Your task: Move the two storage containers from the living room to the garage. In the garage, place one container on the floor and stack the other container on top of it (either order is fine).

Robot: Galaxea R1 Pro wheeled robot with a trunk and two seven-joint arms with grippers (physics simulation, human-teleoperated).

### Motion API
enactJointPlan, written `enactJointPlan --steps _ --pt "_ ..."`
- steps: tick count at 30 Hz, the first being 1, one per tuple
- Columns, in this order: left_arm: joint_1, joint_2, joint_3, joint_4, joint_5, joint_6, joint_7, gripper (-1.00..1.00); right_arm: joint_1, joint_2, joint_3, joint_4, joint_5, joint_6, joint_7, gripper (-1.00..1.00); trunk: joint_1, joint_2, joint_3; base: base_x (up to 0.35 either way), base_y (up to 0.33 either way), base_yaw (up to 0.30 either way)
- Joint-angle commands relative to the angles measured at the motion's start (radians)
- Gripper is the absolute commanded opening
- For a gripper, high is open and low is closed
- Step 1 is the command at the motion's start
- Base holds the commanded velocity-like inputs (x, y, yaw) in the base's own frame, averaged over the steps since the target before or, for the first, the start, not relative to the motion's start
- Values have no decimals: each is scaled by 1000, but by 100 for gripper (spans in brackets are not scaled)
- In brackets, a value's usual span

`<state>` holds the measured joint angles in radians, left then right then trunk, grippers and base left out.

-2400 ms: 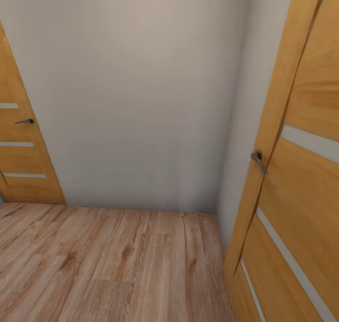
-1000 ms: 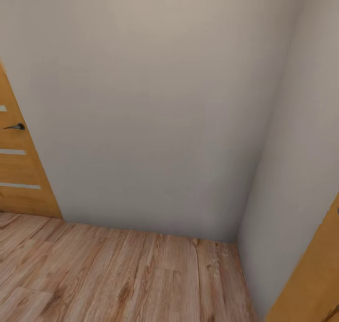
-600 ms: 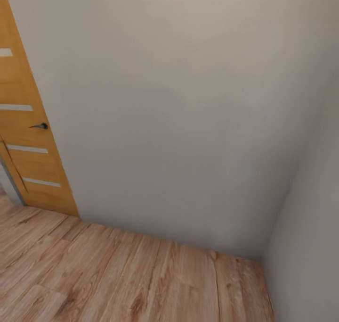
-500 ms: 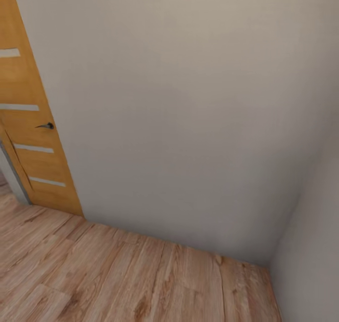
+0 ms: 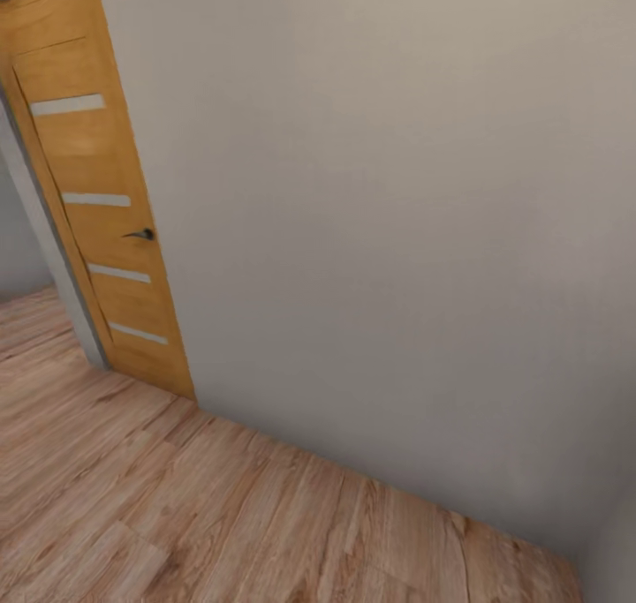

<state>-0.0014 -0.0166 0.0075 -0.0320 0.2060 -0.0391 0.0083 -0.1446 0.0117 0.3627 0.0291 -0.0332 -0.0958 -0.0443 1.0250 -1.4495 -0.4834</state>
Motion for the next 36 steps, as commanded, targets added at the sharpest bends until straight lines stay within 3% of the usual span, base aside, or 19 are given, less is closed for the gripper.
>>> enactJointPlan --steps 1,18,36 --pt "0 0 0 0 6 -2 1 100 -1 1 7 3 -3 -5 -3 100 0 0 -1 27 8 269" --pt "0 0 0 0 6 -2 1 100 -1 1 5 3 -4 -5 -3 100 0 0 -1 9 1 269" --pt "0 3 0 0 7 -2 1 100 -1 1 6 3 -3 -5 -3 100 0 0 -1 290 -81 269"
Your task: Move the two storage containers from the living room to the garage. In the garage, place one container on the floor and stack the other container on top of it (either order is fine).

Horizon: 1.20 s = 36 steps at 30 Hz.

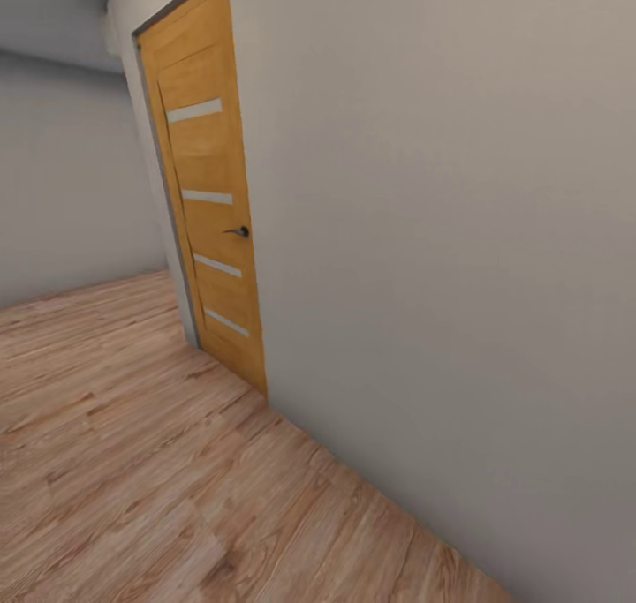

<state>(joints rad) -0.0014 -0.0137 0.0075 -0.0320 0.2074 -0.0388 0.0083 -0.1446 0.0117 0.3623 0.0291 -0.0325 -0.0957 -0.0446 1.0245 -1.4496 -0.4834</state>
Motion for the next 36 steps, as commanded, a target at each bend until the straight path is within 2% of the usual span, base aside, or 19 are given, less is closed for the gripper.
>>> enactJointPlan --steps 1,8,25,29,31,36 --pt "0 0 0 0 6 -2 1 100 -1 1 7 3 -3 -5 -3 100 0 0 -1 273 -168 269" --pt "0 0 0 0 6 -3 1 100 -1 1 6 3 -2 -5 -3 100 0 0 -1 208 -133 269" --pt "0 -3 -4 0 0 -3 0 100 -1 1 1 3 -10 -4 -1 100 0 0 -1 8 -5 269" --pt "0 3 -4 -2 -1 -3 -1 100 -1 1 1 3 -9 -5 -1 100 0 0 -1 0 0 271" --pt "0 15 -5 -3 -4 -3 -1 100 -1 1 1 3 -9 -6 -1 100 0 0 -1 0 0 273" --pt "0 19 -6 -2 -4 -3 -1 100 -1 1 1 3 -23 -9 -1 100 0 0 -1 0 0 275"
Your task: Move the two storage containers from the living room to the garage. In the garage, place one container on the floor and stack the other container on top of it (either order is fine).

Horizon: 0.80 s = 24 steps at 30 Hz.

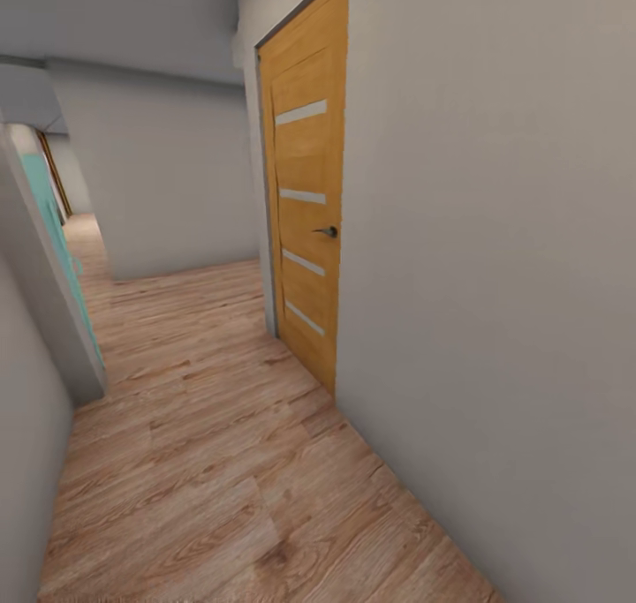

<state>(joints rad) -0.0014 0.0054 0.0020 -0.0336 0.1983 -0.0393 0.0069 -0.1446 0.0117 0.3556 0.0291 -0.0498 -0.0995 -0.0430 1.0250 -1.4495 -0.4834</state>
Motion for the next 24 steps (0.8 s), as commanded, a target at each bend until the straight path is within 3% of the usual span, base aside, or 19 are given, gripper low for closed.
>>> enactJointPlan --steps 1,7,24 --pt "0 0 0 0 6 -2 1 100 -1 1 8 3 -7 -6 -3 100 0 0 -1 0 0 275" --pt "0 1 0 -1 6 -2 1 100 -1 0 7 3 -46 -27 -3 100 0 0 -1 0 0 276" --pt "0 1 1 0 6 -2 1 100 -1 0 7 5 -56 -30 -3 100 0 0 -1 0 0 288"
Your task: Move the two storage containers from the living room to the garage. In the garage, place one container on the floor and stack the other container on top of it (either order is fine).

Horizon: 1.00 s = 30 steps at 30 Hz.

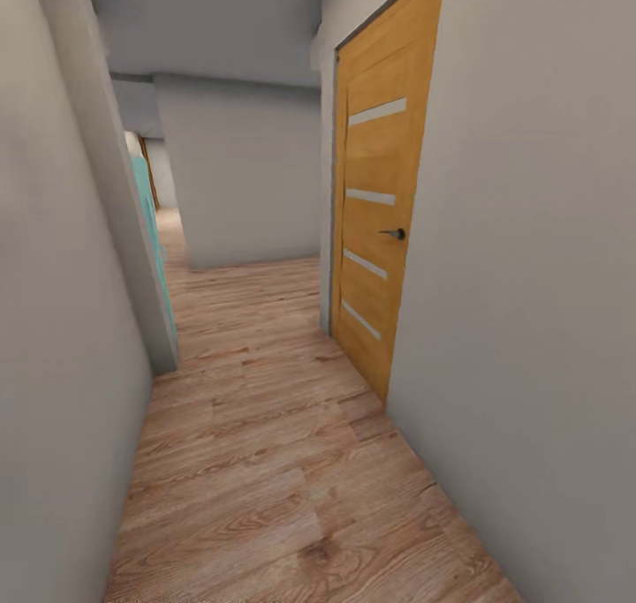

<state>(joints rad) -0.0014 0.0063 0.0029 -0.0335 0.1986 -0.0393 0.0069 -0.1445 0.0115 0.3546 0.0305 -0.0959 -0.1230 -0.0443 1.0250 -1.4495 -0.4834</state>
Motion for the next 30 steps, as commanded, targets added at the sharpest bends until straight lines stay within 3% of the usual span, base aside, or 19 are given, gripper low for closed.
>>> enactJointPlan --steps 1,17,30 --pt "0 0 0 0 5 -2 1 100 -1 1 9 3 -10 -7 -2 100 0 0 -1 0 0 286" --pt "0 0 0 0 5 -2 1 100 -1 -1 8 2 -8 -10 -2 100 0 0 -1 0 0 279" --pt "0 -5 1 1 10 -2 1 100 -1 -1 10 2 -7 -10 -2 100 0 0 -1 0 0 39"
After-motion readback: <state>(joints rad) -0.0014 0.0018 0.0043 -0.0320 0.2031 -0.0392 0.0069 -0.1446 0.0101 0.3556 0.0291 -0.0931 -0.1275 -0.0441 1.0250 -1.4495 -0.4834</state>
